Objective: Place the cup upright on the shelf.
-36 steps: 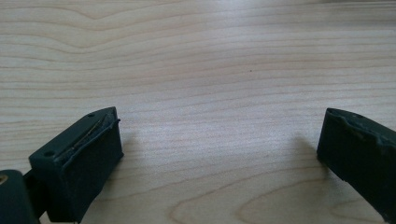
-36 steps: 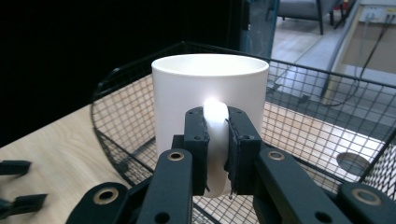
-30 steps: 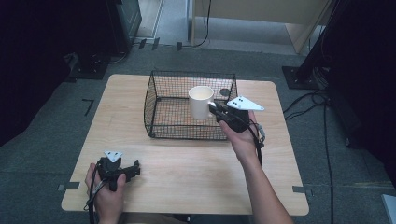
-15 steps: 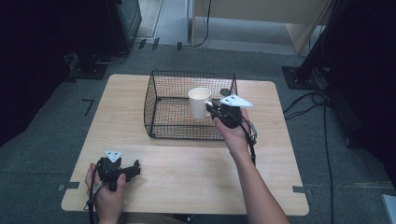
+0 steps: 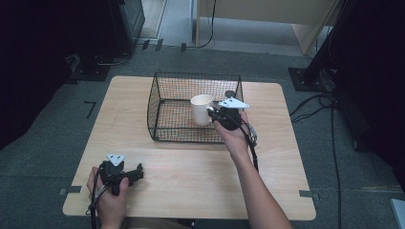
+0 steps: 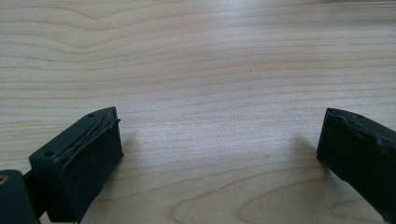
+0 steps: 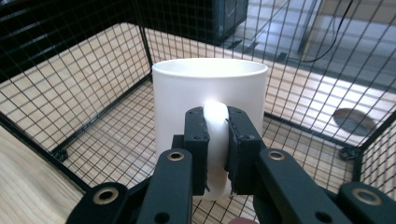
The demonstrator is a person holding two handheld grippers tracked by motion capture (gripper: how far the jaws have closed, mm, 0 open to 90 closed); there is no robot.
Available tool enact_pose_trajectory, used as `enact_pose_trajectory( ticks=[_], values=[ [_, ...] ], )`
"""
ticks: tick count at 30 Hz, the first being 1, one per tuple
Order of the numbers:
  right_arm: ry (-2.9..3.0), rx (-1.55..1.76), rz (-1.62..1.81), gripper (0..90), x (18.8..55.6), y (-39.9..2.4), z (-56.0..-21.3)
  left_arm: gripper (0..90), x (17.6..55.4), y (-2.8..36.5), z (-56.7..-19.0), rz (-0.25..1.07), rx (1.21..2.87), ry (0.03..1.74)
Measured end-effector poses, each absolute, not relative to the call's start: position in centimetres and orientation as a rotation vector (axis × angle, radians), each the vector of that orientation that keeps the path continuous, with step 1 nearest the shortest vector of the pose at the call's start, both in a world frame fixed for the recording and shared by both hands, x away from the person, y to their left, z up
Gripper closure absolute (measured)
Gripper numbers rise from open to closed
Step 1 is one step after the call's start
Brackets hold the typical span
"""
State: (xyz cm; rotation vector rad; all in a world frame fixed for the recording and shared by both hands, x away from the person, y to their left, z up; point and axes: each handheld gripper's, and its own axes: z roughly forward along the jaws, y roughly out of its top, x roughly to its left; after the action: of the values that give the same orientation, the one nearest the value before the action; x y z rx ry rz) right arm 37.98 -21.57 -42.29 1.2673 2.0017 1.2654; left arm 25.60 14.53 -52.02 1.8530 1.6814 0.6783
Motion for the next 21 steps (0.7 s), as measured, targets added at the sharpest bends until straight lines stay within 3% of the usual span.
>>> enact_pose_trajectory(
  ticks=[21],
  values=[
    [2.063, 1.347, 1.194, 79.6, 38.9, -21.4, -43.6, 0.0, 25.6, 14.5, -52.0, 0.678, 1.853, 1.681]
  ],
)
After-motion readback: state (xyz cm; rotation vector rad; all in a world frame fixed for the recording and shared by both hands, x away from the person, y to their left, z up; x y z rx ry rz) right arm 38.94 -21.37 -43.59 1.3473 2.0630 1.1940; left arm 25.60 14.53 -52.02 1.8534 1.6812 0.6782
